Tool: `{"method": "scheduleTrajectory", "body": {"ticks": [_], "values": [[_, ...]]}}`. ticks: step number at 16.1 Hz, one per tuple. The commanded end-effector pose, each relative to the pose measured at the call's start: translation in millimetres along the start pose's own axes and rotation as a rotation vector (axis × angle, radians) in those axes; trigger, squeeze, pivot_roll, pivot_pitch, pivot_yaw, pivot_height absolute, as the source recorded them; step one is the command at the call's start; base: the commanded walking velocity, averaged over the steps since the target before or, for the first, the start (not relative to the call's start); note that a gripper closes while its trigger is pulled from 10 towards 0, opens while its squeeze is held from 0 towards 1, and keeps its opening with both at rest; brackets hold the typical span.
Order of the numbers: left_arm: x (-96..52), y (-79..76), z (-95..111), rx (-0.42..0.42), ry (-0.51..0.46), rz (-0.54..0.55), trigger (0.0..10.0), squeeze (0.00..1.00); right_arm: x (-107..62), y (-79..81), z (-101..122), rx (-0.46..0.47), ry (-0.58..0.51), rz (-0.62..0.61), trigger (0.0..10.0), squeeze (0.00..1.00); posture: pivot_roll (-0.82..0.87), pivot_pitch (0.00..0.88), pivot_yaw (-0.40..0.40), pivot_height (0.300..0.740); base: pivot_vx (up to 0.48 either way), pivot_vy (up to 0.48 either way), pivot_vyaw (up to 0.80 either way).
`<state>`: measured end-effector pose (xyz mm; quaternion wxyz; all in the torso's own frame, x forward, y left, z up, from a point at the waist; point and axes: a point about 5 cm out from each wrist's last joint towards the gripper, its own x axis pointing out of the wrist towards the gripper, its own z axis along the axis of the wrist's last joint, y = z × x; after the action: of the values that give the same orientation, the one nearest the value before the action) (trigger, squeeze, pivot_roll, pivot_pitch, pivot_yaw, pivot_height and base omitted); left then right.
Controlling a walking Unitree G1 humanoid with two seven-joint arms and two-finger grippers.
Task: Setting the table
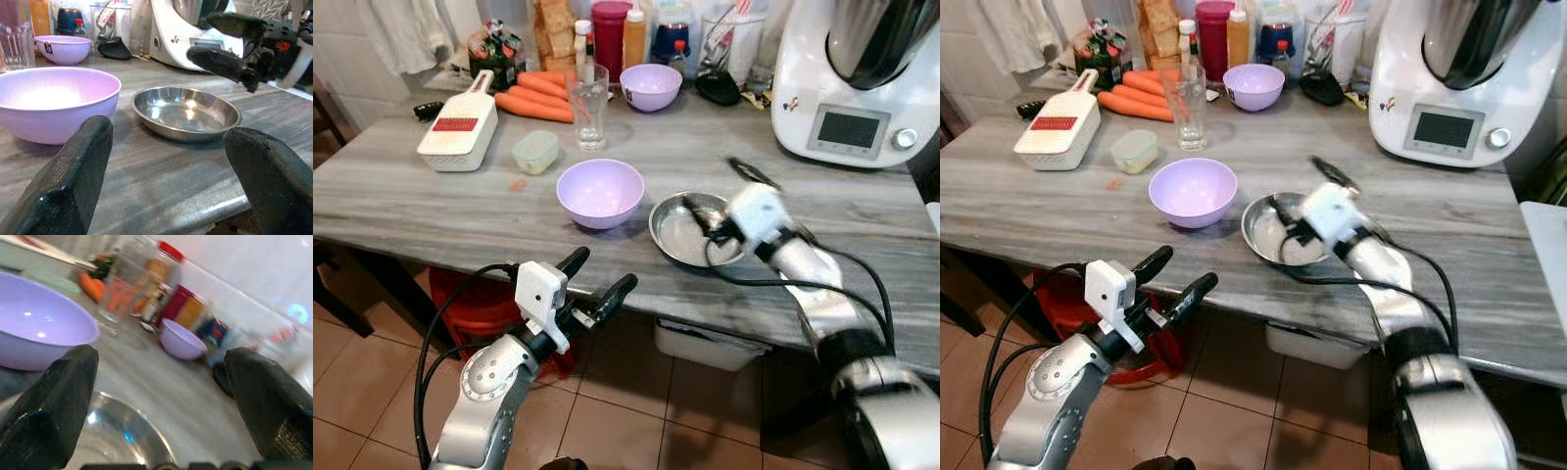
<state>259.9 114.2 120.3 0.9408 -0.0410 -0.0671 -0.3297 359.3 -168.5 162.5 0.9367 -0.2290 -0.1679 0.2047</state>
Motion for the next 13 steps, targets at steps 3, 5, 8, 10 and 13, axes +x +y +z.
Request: {"method": "scheduleTrajectory", "body": {"ticks": [3, 5, 8, 10, 13], "values": [[2.5, 6.4, 1.0, 0.012, -0.020, 0.019, 10.0, 0.00, -13.4, 3.6, -6.1, 0.095, 0.030, -0.099, 10.0, 1.00, -0.02, 0.000, 0.020, 0.740, 0.000, 0.000, 0.00], [3.5, 10.3, 1.8, 0.018, -0.037, 0.050, 10.0, 0.00, -20.9, 5.5, -8.7, 0.171, 0.068, -0.151, 10.0, 1.00, -0.03, 0.000, 0.027, 0.740, 0.000, 0.000, 0.00], [1.4, 17.0, 1.9, 0.041, -0.049, 0.124, 10.0, 0.00, -29.4, 1.4, -12.7, 0.252, 0.110, -0.233, 10.0, 1.00, -0.02, 0.000, 0.029, 0.740, 0.000, 0.000, 0.00], [1.6, 26.2, 6.5, 0.066, -0.062, 0.203, 10.0, 0.00, -39.0, 5.5, -20.6, 0.327, 0.186, -0.290, 10.0, 0.00, -0.02, 0.000, 0.032, 0.740, 0.000, 0.000, 0.00], [0.9, 33.6, 6.7, 0.076, -0.056, 0.237, 10.0, 0.00, -42.0, 11.3, -17.9, 0.317, 0.232, -0.323, 10.0, 0.00, -0.03, 0.003, 0.043, 0.740, 0.000, 0.000, 0.00]]}}
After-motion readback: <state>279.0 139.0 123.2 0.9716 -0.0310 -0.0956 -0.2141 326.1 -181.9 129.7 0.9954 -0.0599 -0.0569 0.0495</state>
